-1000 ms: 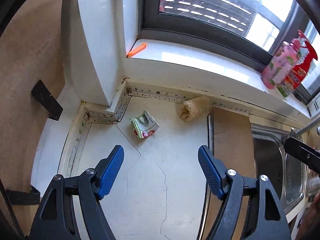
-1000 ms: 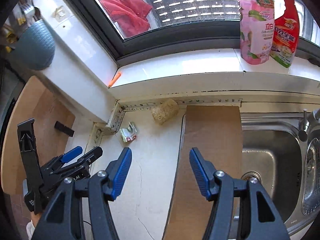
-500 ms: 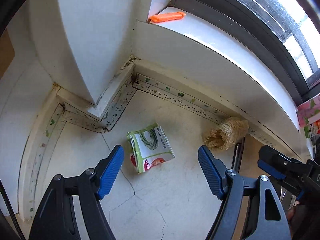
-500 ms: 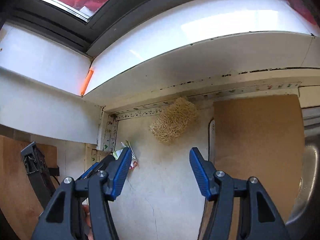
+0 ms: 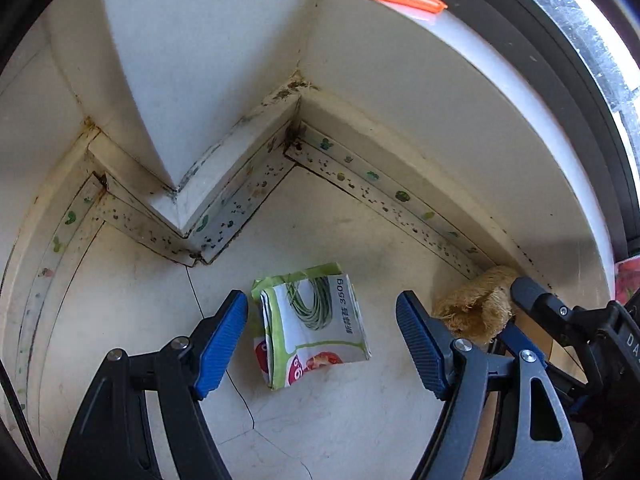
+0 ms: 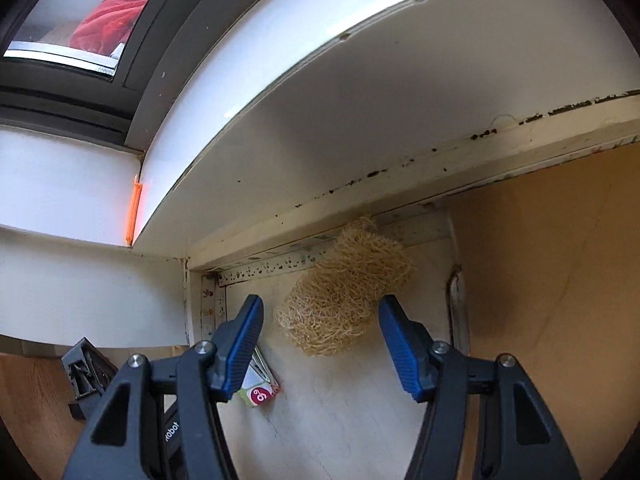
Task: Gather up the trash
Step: 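Grasp the green-white packet with the left gripper while the right gripper grasps the loofah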
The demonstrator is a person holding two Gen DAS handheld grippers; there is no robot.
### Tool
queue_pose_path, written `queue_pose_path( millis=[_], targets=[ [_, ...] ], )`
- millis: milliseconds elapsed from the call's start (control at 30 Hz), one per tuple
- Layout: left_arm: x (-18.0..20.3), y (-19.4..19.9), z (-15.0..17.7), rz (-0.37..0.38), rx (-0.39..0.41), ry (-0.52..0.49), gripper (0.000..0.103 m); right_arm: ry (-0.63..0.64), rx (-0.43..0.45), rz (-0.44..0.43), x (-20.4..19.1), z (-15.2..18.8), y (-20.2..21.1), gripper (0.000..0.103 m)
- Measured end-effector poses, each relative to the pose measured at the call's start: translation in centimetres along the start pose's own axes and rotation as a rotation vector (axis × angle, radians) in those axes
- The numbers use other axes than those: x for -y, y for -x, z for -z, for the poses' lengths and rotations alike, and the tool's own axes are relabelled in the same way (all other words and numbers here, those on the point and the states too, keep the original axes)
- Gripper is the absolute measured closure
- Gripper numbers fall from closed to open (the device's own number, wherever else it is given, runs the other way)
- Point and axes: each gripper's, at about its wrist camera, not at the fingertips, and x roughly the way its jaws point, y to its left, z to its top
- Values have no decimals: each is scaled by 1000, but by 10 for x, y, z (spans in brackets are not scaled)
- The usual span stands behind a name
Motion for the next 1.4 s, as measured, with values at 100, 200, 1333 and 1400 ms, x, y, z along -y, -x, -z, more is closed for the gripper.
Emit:
queue_pose_path(
  millis=[100, 200, 1333, 1400],
  targets=[
    [1, -8, 1, 6, -8, 1, 28, 8, 21, -4, -4, -1, -4, 42],
    [4, -13, 2, -7, -6, -18, 28, 33, 35, 6, -11, 0, -8, 40],
    [23, -3, 19, 40, 13, -110, 90, 123, -44, 50, -27, 43, -17, 67],
    [22, 7, 36, 43, 16, -136, 90, 152, -54, 44, -30, 56, -13, 67]
  ],
)
